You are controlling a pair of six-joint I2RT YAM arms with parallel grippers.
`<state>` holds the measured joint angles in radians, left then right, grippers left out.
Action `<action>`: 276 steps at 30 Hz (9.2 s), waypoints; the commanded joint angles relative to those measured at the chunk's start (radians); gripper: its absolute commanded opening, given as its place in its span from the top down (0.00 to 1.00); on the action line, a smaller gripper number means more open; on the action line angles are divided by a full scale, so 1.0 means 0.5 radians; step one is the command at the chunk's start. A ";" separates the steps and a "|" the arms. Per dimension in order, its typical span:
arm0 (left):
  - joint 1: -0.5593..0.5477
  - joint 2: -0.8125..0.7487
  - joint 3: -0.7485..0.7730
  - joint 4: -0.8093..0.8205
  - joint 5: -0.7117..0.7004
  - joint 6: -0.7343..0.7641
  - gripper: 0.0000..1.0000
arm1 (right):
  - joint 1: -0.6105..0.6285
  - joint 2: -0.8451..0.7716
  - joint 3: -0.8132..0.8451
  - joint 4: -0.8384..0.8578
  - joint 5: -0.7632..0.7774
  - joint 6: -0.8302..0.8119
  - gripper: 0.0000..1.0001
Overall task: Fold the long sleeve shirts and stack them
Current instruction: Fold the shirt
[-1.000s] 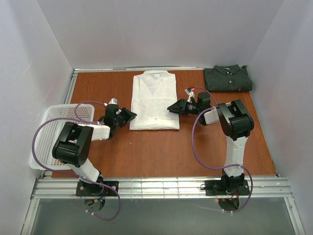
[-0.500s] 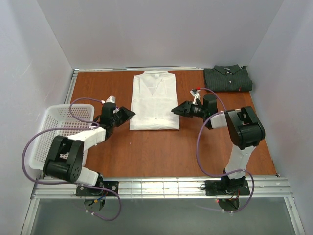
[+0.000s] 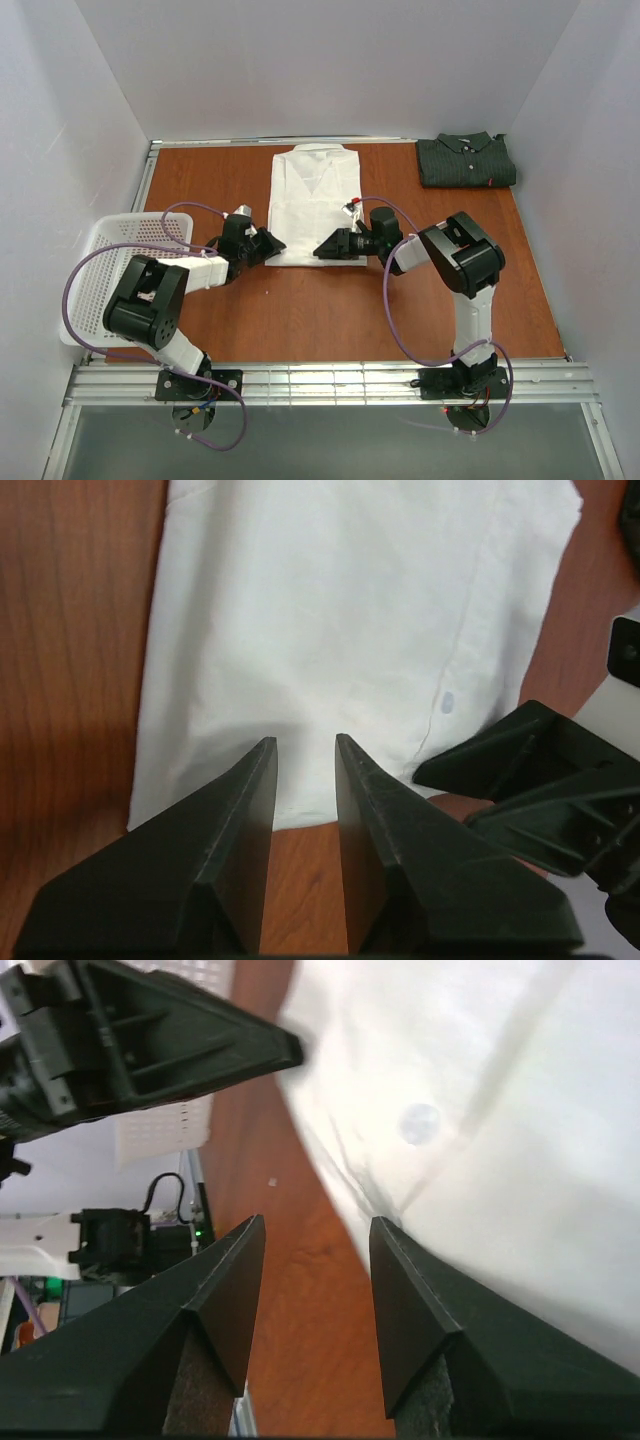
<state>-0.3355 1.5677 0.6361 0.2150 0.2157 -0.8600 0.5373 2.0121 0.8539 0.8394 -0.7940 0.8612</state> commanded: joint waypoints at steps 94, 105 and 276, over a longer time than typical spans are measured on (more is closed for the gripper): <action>0.125 0.638 1.044 -0.608 -0.625 0.708 1.00 | 0.515 -0.383 0.541 -1.795 1.306 -1.103 0.66; 0.201 0.620 0.995 -0.617 -0.582 0.619 0.89 | 0.512 -0.425 0.513 -1.798 1.306 -1.124 0.65; -2.056 1.141 1.557 -1.267 -1.686 1.140 0.69 | -1.050 -2.131 -0.226 -2.661 1.251 -0.962 0.02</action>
<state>-1.3647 2.1197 1.4509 -0.3569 -0.5743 -0.2821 0.0189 0.9562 0.7605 -0.5137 -0.1623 0.3817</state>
